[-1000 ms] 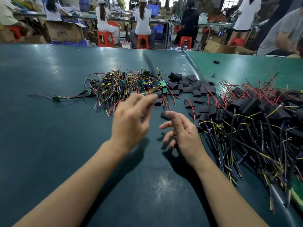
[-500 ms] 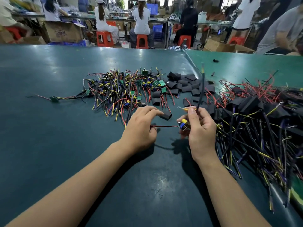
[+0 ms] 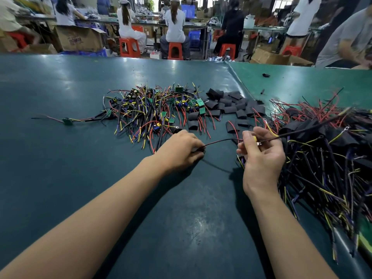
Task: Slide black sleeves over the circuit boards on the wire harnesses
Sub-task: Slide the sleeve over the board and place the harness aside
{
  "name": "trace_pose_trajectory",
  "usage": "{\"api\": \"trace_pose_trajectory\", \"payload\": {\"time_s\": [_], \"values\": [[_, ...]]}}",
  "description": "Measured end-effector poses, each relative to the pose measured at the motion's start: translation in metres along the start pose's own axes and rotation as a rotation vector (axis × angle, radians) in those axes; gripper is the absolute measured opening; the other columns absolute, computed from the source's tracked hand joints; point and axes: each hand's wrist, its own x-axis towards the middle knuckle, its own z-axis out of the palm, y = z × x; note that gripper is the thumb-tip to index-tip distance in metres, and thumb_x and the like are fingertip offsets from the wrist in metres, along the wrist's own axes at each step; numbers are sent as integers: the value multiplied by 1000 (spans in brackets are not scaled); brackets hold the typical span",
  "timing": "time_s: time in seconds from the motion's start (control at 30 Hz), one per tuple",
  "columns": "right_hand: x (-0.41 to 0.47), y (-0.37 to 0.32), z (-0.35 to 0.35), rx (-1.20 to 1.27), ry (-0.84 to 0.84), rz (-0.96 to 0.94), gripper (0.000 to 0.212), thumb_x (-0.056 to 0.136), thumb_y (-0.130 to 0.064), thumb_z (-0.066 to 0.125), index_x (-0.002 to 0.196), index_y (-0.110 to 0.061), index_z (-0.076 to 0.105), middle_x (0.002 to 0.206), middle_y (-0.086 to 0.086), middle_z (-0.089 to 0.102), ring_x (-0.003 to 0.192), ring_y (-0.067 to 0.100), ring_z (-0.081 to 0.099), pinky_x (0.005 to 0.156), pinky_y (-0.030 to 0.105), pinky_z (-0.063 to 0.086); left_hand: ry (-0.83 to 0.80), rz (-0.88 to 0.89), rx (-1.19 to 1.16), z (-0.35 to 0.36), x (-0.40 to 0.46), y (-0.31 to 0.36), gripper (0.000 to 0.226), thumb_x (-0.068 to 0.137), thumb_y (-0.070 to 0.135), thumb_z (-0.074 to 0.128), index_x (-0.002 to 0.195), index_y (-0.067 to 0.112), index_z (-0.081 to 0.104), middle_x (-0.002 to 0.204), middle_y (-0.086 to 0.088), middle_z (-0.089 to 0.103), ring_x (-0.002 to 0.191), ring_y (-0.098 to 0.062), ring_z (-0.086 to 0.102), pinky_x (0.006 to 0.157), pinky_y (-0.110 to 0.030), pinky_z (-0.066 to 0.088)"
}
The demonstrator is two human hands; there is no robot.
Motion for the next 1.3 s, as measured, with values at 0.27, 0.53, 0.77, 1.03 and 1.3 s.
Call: {"api": "trace_pose_trajectory", "payload": {"time_s": [0.27,0.53,0.77,1.03,1.3], "values": [[1,0,1,63,-61,83,34,85,12,65,99,-17,54,79,4,66,68,15,63,66,24,55,239,-209,-350,-11,-68,-3,43,79,22,81,119,21,66,95,9,71,94,-9,65,91,-29,48],[-3,1,1,-3,-168,220,32,85,15,63,97,-13,56,78,5,73,75,18,69,77,30,60,489,-227,-477,-3,-82,1,41,75,10,83,112,21,67,97,7,68,90,-5,65,86,-28,53],[-2,-2,0,135,-159,247,29,86,15,61,95,-13,60,77,4,71,72,18,70,65,21,55,534,-275,-569,0,-80,-7,48,74,8,83,116,22,63,96,11,67,91,-7,67,89,-31,56],[-4,-2,2,147,-212,271,28,86,16,60,97,-9,60,78,6,72,73,20,71,66,23,56,519,-274,-595,-2,-80,-6,50,75,9,83,116,27,61,98,11,68,94,-7,67,91,-34,55],[-10,-1,6,26,-291,286,26,87,15,60,94,-10,61,80,9,69,72,20,70,68,24,57,547,-188,-492,-5,-82,-1,44,75,7,83,114,15,65,101,3,69,96,-10,66,92,-27,51]]}}
